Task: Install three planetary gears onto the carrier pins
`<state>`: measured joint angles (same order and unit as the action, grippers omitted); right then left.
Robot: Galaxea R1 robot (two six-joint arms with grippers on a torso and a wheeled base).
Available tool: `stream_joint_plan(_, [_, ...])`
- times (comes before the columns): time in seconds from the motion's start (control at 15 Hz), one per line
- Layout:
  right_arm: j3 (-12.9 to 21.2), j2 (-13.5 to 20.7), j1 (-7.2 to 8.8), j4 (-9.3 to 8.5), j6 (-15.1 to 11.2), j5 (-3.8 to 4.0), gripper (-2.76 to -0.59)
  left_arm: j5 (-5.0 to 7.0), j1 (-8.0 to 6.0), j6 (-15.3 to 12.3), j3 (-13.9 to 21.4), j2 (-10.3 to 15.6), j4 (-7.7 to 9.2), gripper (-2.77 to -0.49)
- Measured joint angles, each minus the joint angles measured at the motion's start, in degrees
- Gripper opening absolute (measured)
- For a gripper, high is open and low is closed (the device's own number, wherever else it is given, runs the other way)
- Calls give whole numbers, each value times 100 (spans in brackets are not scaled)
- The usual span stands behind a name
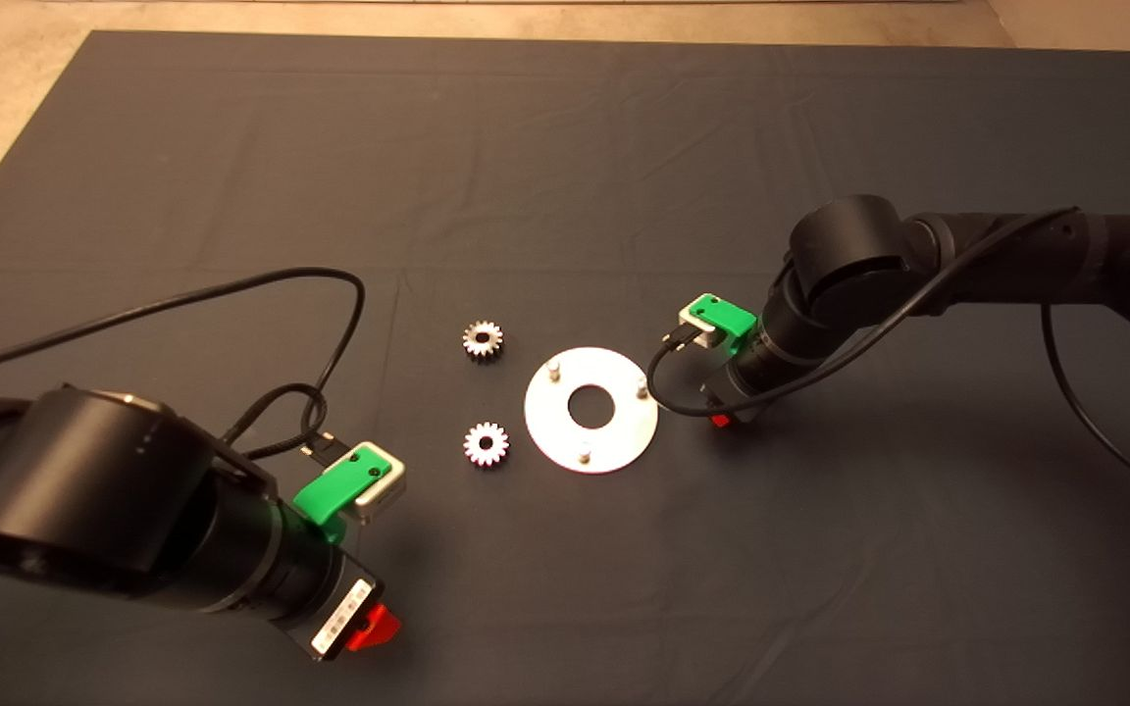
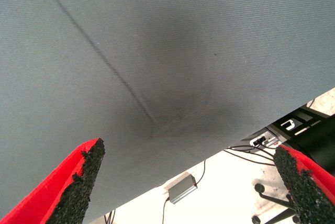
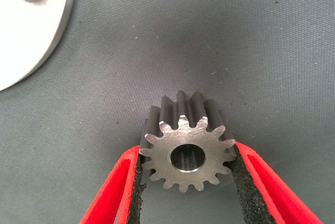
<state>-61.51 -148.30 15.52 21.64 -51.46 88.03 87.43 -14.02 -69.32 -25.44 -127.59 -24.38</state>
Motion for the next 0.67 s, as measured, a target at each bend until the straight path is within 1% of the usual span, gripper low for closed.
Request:
stream_joint_plan(0.13, [7,-17,0,0,0,11,-228,2,0,0,0,2,0,-93])
stream_joint_plan(0.27, [7,-74,2,-4,-2,1,-228,2,0,0,0,0,0,-93])
stream_joint_plan(0.33, [7,-122,30,-15,-2,1,-228,2,0,0,0,2,0,-93])
stream_joint_plan(0.4, [7,-184,101,-30,-2,-3,-228,0,-1,0,0,0,0,-93])
stream_joint_plan(0.53, [7,-335,326,-59,-3,-16,-231,2,-1,0,0,0,0,-93])
stream_joint_plan(0.67, [-20,-486,513,-77,-5,-24,-231,2,-1,0,0,0,0,-93])
